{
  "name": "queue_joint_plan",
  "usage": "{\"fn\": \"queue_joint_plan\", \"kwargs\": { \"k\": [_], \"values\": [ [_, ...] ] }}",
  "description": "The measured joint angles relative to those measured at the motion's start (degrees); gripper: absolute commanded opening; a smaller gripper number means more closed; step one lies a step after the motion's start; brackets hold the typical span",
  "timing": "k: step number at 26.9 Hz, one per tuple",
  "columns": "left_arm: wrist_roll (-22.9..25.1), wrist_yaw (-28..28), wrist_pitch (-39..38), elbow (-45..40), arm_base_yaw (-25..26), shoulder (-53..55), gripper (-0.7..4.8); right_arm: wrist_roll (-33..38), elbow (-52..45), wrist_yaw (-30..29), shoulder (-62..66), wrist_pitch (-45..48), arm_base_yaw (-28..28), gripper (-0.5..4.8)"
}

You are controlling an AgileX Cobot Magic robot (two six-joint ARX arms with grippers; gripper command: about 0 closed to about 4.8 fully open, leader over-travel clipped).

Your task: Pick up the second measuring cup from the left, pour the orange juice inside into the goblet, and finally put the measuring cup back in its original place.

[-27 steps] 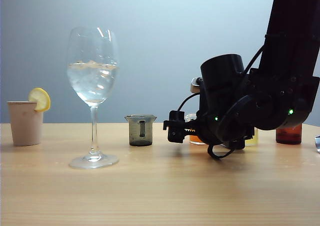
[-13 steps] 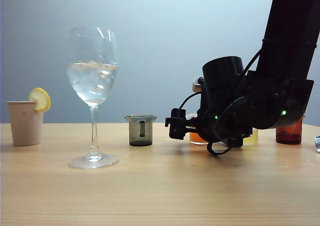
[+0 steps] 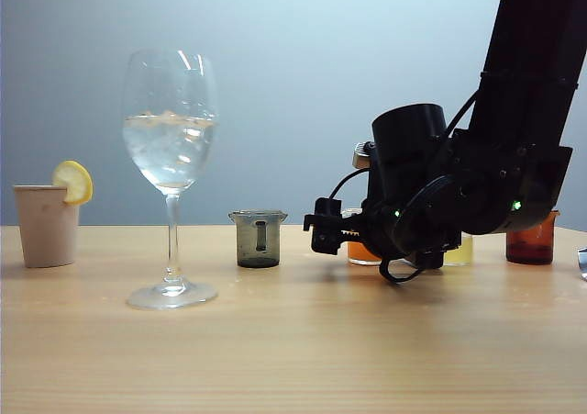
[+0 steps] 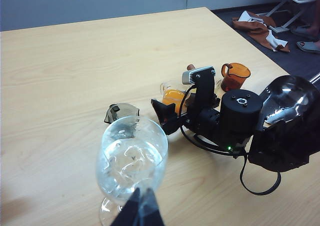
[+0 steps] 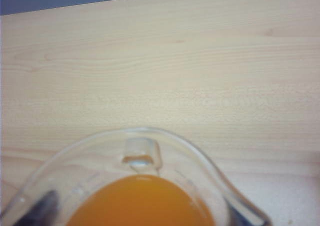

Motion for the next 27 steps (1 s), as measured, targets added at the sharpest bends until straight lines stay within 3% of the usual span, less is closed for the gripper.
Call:
{"fn": "queue_joint_plan", "kwargs": {
  "k": [6,12,13,15,27],
  "values": [
    [0.00,0.00,0.00,0.00,0.00,0.00,-0.06,-0.02,0.04,0.00,0.00,-0.98,-0.02,2.54],
    [0.00,0.00,0.00,0.00,0.00,0.00,-0.06,-0.07,0.13,0.04,-0.02,-1.14,0.00,2.34],
    [0.00,0.00,-0.02,0.00,0.00,0.00,-0.06,-0.07,0.13,0.04,-0.02,-1.14,0.00,1.85],
    [0.02,0.00,0.00,0.00,0.00,0.00,-0.06,-0.07,0.13,0.04,-0.02,-1.14,0.00,1.49],
    [0.39,0.00,0.00,0.00,0.00,0.00,-0.06,-0.07,0.15,-0.85,-0.09,-1.16,0.02,1.48]
  ]
}}
